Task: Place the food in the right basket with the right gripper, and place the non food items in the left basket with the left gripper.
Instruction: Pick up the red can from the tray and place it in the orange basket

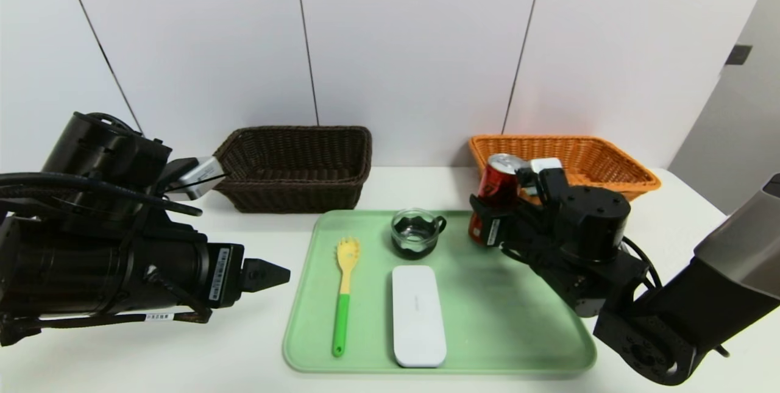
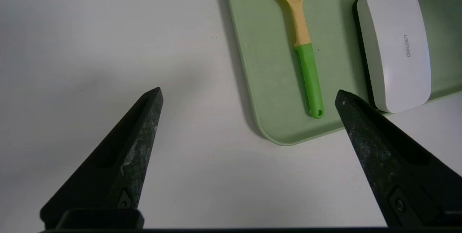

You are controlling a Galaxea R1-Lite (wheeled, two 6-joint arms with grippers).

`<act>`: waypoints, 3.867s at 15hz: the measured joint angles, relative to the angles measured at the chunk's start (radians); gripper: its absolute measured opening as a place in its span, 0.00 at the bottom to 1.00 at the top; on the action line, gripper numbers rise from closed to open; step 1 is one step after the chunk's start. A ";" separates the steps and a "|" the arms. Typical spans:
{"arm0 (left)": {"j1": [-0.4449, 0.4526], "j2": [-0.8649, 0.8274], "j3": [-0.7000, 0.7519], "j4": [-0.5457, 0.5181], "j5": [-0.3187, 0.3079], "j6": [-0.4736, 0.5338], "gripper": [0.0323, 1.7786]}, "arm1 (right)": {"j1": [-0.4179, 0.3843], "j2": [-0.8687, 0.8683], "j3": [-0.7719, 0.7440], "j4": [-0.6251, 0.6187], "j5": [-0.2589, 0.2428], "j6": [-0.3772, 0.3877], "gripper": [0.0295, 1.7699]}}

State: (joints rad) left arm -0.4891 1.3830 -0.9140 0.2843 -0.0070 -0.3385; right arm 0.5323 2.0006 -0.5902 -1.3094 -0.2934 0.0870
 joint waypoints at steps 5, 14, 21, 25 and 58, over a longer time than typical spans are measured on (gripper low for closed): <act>0.000 0.006 0.000 -0.003 0.000 0.000 0.95 | 0.056 -0.084 0.019 0.090 0.003 0.014 0.51; 0.000 0.017 0.000 -0.006 0.001 -0.001 0.95 | 0.099 -0.213 -0.035 0.286 0.006 0.089 0.51; 0.000 0.036 -0.006 -0.013 0.001 -0.001 0.95 | -0.011 -0.388 -0.379 0.779 0.088 0.150 0.51; 0.000 0.041 -0.007 -0.014 0.001 -0.001 0.95 | -0.179 -0.386 -0.553 0.987 0.195 0.149 0.51; 0.001 0.078 -0.010 -0.029 0.001 0.000 0.95 | -0.594 0.177 -0.578 0.423 0.286 -0.087 0.67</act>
State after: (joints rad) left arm -0.4877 1.4611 -0.9236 0.2549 -0.0062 -0.3385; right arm -0.0615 2.1772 -1.1681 -0.8866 -0.0077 0.0000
